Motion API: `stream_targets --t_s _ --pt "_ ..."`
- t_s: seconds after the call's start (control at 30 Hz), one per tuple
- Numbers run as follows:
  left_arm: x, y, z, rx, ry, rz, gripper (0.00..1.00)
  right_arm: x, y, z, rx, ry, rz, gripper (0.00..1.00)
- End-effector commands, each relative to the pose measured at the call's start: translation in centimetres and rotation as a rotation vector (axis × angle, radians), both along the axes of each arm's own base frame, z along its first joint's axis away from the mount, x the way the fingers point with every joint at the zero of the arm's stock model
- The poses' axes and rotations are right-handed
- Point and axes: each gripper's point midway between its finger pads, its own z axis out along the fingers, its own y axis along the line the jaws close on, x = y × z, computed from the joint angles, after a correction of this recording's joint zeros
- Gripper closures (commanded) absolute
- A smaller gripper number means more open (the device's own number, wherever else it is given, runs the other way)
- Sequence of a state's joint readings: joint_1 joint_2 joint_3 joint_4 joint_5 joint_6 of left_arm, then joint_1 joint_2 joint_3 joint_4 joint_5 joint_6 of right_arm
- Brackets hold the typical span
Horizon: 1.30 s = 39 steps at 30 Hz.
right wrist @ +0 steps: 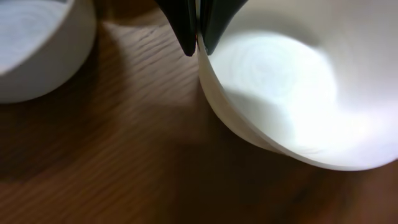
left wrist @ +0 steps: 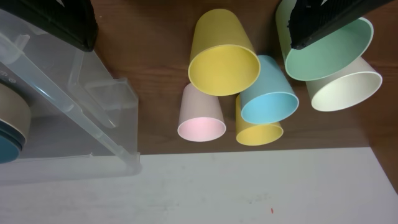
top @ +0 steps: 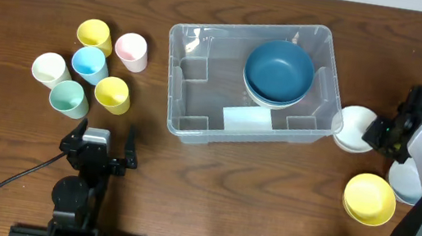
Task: Pack container
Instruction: 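Move the right gripper to the white bowl and grasp its rim, then lift the white bowl and carry it toward the container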
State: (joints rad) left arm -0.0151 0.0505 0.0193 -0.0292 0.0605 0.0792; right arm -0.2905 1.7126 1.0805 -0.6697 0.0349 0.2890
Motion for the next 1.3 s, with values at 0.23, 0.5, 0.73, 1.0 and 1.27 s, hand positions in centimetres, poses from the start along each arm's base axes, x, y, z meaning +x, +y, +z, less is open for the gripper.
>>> stream_targets --t_s 0.23,0.5,0.73,1.0,1.27 --pt "-0.1 0.0 -1.6 0.003 0.053 -0.003 0.02 3.4 -1.5 9.9 -0.075 -0.193 -0.031 0.99" --pt "-0.1 0.0 -1.6 0.004 0.053 -0.003 0.02 4.8 2.3 19.7 0.038 -0.468 0.079 0.99" --pt "-0.1 0.0 -1.6 0.003 0.053 -0.002 0.02 6.4 11.8 26.5 0.259 -0.73 0.327 0.99" --pt "-0.1 0.0 -1.6 0.003 0.053 -0.003 0.02 8.0 23.8 25.5 0.259 -0.736 0.531 0.99" --pt "-0.1 0.0 -1.6 0.003 0.053 -0.003 0.02 8.4 32.4 18.3 0.254 -0.585 0.676 0.99"
